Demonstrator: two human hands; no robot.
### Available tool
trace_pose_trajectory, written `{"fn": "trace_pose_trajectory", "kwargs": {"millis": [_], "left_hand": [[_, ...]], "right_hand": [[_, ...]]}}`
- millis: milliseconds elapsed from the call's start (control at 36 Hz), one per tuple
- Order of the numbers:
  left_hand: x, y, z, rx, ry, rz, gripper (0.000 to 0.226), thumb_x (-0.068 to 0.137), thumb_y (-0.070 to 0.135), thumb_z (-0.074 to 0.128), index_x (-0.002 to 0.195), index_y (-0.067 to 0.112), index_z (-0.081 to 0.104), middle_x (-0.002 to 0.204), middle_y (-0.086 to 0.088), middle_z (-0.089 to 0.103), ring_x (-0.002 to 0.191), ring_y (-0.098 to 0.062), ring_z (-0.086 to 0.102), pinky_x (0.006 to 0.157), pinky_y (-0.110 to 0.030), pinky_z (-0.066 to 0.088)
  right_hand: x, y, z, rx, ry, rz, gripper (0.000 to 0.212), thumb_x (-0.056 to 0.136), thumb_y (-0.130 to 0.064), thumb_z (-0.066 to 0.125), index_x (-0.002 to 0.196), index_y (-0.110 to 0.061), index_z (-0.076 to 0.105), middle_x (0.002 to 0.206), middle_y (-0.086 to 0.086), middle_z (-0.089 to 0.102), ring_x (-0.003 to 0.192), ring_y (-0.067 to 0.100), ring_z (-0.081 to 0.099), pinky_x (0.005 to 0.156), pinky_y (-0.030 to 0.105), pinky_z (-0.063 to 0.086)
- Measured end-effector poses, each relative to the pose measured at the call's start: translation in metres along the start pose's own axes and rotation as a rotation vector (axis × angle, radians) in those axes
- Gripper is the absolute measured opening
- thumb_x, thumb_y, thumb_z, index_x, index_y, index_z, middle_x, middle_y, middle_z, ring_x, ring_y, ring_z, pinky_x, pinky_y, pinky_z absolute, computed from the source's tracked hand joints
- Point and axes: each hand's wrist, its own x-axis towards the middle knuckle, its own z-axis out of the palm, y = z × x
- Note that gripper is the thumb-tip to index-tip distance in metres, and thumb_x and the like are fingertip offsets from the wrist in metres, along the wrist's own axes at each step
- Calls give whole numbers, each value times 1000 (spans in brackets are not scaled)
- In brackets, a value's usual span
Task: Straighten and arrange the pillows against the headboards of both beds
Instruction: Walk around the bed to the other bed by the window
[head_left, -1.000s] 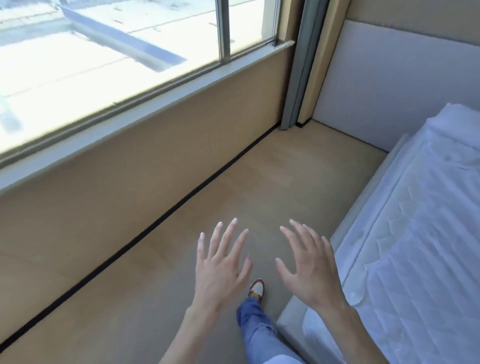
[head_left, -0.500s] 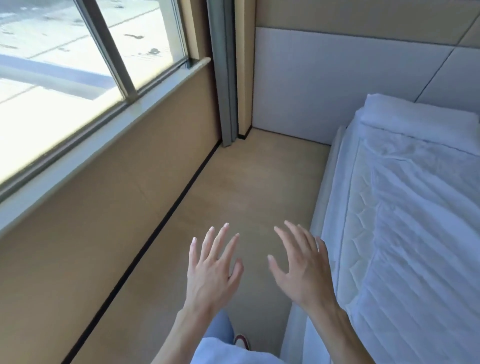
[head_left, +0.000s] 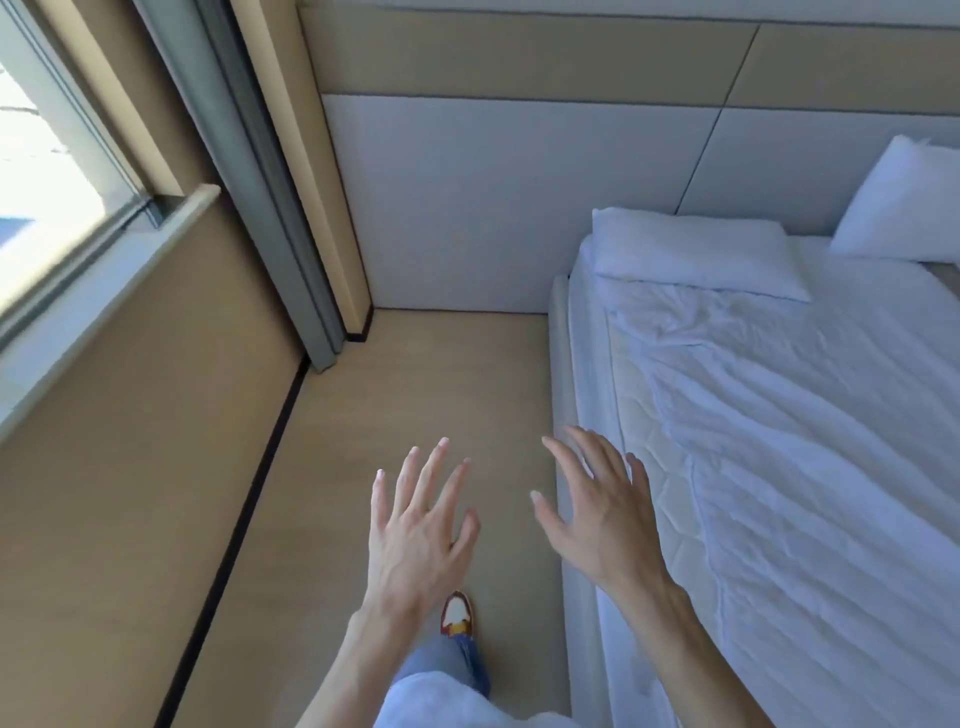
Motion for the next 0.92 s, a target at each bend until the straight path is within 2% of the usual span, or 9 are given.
{"fn": "trace_pose_trajectory", "kwargs": {"millis": [111,222,361,556,833,917], "left_hand": [[88,-1,-5,-15,-38,89,49,93,46,37,141,37,40,161,12,19,150,-17,13,120,-50,13],[160,4,-4,-33,-50,175,48,93,45,38,140,36,42,159,12,23,148,-17,19,118,-51,19],[235,12,11,-59,-56,237,48,92,45,37,139,36,44,158,11,27,148,-16,22,117,-50,22],[369,50,49,-49,-66,327,49,91,44,39,138,34,46,158,9,30,147,-17,25,118,-47,20],[576,136,99,21,-137,409,50,93,45,35,142,36,39,159,10,27,148,-16,21,120,-47,18],[629,163,110,40,-163,435,50,94,47,31,143,37,37,158,10,28,148,-16,22,120,-47,19]], "right_hand": [[71,10,-2,-6,15,89,57,87,-56,42,139,-34,43,153,-10,37,143,14,34,112,53,31],[127,24,-5,-7,31,168,57,86,-56,37,138,-33,46,151,-10,40,141,13,36,111,52,32],[179,52,0,-4,47,252,57,86,-56,39,138,-35,45,152,-13,38,141,12,36,114,52,30],[273,125,16,-25,96,351,54,84,-52,50,134,-33,49,147,-10,45,136,16,44,109,55,35],[437,249,22,21,85,474,59,86,-59,37,140,-35,43,151,-13,39,142,14,37,116,52,28],[479,280,19,19,78,487,58,87,-59,38,141,-36,42,152,-14,38,142,14,36,116,52,28]]}}
